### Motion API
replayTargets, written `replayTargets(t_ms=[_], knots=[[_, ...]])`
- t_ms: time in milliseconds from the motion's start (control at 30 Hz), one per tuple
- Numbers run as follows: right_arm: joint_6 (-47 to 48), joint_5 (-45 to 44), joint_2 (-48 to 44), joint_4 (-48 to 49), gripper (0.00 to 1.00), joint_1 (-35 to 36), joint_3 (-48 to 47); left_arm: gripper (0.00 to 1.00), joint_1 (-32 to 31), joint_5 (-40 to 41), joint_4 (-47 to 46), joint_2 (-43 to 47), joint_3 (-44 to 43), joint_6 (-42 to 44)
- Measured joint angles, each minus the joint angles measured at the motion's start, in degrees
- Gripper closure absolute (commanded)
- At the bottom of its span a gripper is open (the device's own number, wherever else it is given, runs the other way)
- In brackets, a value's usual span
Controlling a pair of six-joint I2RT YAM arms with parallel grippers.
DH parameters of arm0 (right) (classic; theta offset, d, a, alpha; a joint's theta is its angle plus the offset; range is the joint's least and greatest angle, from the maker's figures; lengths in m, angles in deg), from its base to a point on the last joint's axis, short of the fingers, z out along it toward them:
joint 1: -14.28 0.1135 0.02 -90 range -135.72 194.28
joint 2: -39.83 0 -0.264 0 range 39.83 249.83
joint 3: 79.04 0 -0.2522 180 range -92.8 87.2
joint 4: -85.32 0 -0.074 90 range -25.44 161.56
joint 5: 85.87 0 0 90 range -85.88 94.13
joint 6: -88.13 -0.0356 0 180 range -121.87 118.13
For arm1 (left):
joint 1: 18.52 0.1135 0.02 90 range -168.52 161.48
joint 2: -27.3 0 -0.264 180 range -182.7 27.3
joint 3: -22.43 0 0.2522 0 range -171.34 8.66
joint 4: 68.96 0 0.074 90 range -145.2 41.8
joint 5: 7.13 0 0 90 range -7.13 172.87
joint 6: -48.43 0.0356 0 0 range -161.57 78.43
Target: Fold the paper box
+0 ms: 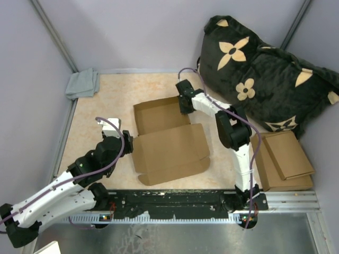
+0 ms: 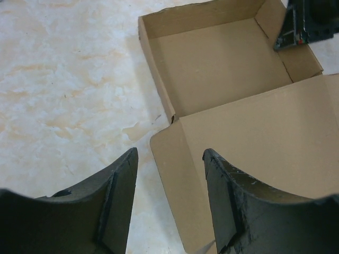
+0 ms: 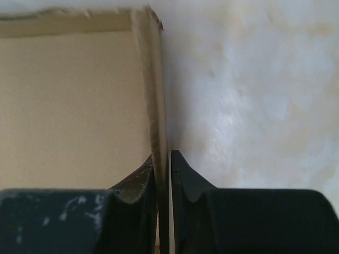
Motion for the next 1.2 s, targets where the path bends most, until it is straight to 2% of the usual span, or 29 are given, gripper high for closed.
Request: replayTargets(t_ms=[100, 133, 200, 333, 400, 533, 633, 733, 833, 900, 1033, 1133, 1200], knots=[[-7.19, -0.13, -4.33, 2.95, 0.83, -1.49, 8.5, 0.41, 0.0, 0.0, 0.02, 0.28, 0.0, -0.39], [-9.77, -0.22, -7.21, 4.17, 0.75, -2.03, 12.72, 0.41, 0.0, 0.0, 0.04, 0.46, 0.0, -0.46], [-14.99, 0.37, -13.94, 7.02, 0.66, -2.84, 21.75, 0.41, 0.0, -0.02, 0.02, 0.76, 0.0, -0.63], [-28.7, 4.55, -33.16, 13.53, 0.41, -3.23, 41.94, 0.41, 0.0, 0.0, 0.02, 0.85, 0.0, -0.81], [-35.04, 6.47, -43.8, 16.57, 0.38, -0.11, 50.1, 0.41, 0.0, 0.0, 0.02, 0.87, 0.02, -0.83], [-38.45, 6.16, -55.45, 16.68, 0.35, 10.4, 54.29, 0.41, 0.0, -0.07, 0.0, 0.9, 0.02, -0.85], [-33.83, 0.96, -59.8, 16.15, 0.33, 13.07, 54.38, 0.42, 0.0, -0.22, 0.04, 0.98, 0.02, -0.9], [-21.64, -8.28, -63.12, 20.65, 0.26, 11.89, 58.03, 0.42, 0.0, -0.48, 0.13, 1.36, 0.02, -1.11], [-6.67, -14.82, -67.36, 34.21, 0.21, 11.45, 68.39, 0.42, 0.0, -0.57, 0.28, 2.36, 0.02, -1.51], [-0.15, -17.07, -69.64, 42.42, 0.21, 10.97, 75.41, 0.42, 0.0, -0.55, 0.26, 3.34, 0.09, -1.68], [5.73, -15.52, -73.26, 51.1, 0.24, 6.51, 82.68, 0.42, 0.0, -0.5, 0.2, 5.2, 0.66, -1.77], [9.16, -12.0, -72.63, 52.7, 0.22, 4.37, 79.67, 0.42, 0.0, -0.52, -0.13, 5.6, 0.96, -1.7], [12.57, -8.09, -68.91, 51.3, 0.19, 4.31, 73.29, 0.42, 0.0, -0.57, -0.17, 5.38, 0.98, -1.68]])
